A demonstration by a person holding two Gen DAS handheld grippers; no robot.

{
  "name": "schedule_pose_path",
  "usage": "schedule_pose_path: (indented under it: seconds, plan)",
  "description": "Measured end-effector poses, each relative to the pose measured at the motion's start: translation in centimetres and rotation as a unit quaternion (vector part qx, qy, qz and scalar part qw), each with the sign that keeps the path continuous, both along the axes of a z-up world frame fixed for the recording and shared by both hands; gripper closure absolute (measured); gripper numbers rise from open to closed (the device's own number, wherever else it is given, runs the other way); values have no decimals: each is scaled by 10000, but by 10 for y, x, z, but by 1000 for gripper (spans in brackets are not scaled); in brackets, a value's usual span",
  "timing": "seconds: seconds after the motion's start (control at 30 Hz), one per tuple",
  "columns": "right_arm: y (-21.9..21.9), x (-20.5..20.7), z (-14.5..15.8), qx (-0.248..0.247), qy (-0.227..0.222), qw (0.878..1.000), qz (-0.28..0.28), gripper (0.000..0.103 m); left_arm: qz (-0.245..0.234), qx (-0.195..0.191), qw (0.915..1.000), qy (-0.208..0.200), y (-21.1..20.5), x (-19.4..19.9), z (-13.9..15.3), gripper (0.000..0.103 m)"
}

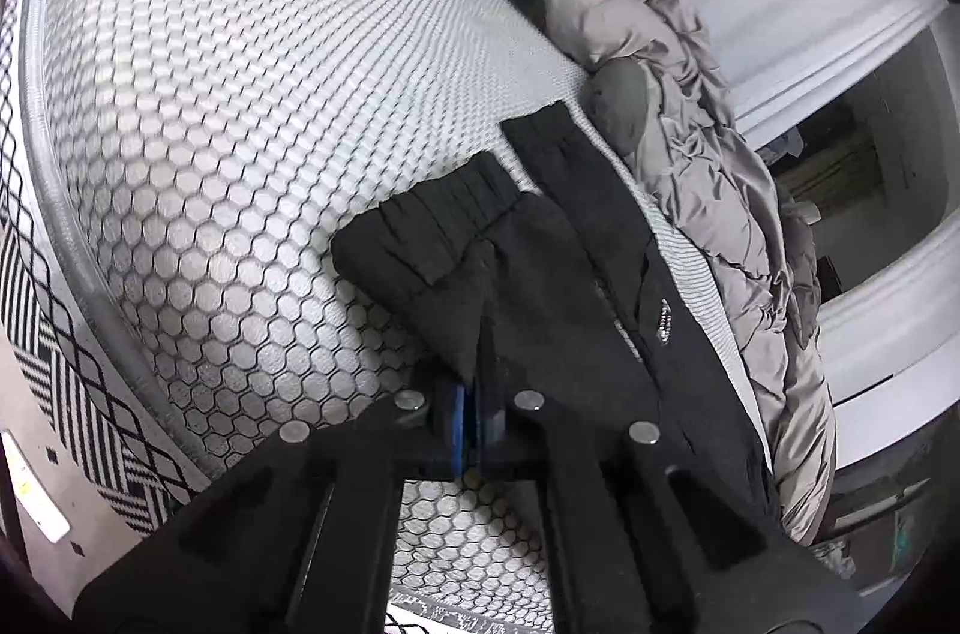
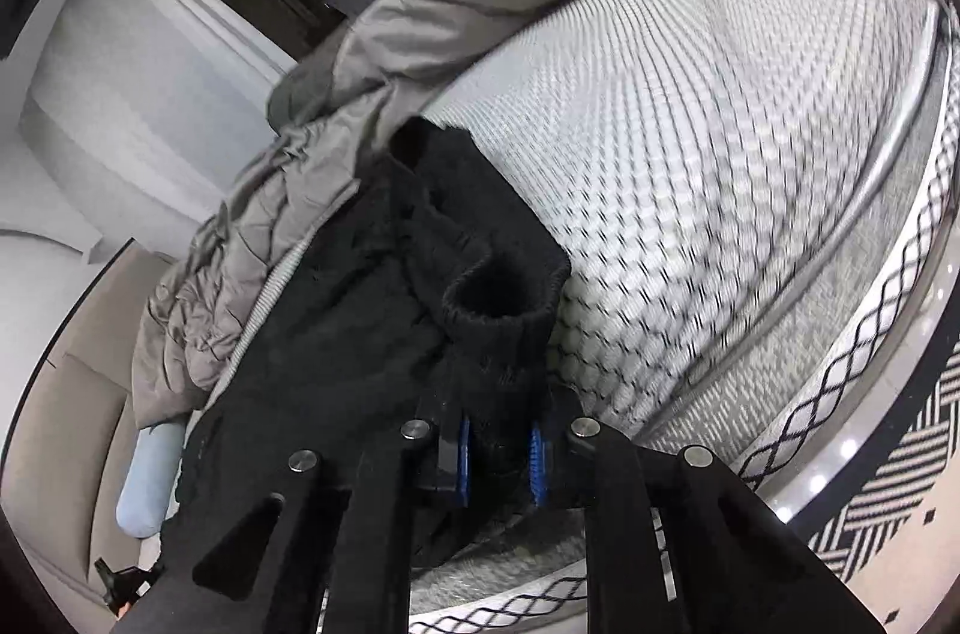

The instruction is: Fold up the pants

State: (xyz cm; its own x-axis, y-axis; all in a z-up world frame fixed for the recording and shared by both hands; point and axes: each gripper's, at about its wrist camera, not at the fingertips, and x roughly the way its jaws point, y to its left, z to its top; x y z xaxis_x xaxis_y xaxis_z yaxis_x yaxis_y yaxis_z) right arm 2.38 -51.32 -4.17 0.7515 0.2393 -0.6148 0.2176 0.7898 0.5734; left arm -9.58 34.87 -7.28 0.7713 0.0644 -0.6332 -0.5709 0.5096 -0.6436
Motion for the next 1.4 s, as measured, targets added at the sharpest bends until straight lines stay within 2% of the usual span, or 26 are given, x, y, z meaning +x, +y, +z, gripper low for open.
schedule_pose_path:
  seconds: [0.17,0.3,0.5,0.63,0.67,0.7,0.73,0.77,0.8,0.83,0.9,0.93,1.03,1.13,1.23,1.3,1.4]
  plan:
    - [8,10,40,-210,-355,9991,104,90,-59,279,9994,-178,4,15,31,103]
    - [20,40,79,-479,-715,9962,107,90,-107,535,9981,-274,7,52,65,103]
    - [43,127,121,-865,-816,9929,-67,90,-121,733,9972,-85,19,153,107,103]
    - [62,215,127,-1166,-524,9917,-143,88,-5,818,9951,553,33,237,104,99]
    - [67,237,125,-1271,-390,9909,-187,86,-7,777,9945,699,40,260,98,89]
    - [70,255,122,-1397,-281,9895,-224,75,-42,726,9944,773,45,274,91,63]
    - [78,282,116,-1620,-95,9865,-209,53,62,731,9928,942,53,291,83,40]
    - [82,300,112,-1761,-54,9842,-199,44,221,779,9910,1067,59,300,78,21]
    - [84,312,107,-1908,17,9814,-231,32,347,804,9900,1107,64,305,74,18]
    - [87,325,103,-2088,165,9774,-305,32,359,750,9894,1193,70,311,68,18]
    - [87,328,97,-2000,244,9789,-332,32,274,544,9916,1139,75,311,64,18]
    - [90,323,97,-1885,141,9817,-252,30,234,446,9935,1017,74,305,61,18]
    - [107,296,97,-1992,-147,9799,14,19,85,398,9947,944,63,287,55,18]
    - [116,270,91,-1750,-303,9840,151,17,-51,298,9970,718,41,268,51,19]
    - [125,253,86,-1453,-128,9879,533,17,-346,582,9946,783,8,248,50,19]
    - [129,233,85,-1410,-221,9877,632,17,-430,671,9940,745,-11,232,49,19]
    - [131,205,79,-1324,-293,9882,715,17,-585,247,9961,608,-31,207,37,21]
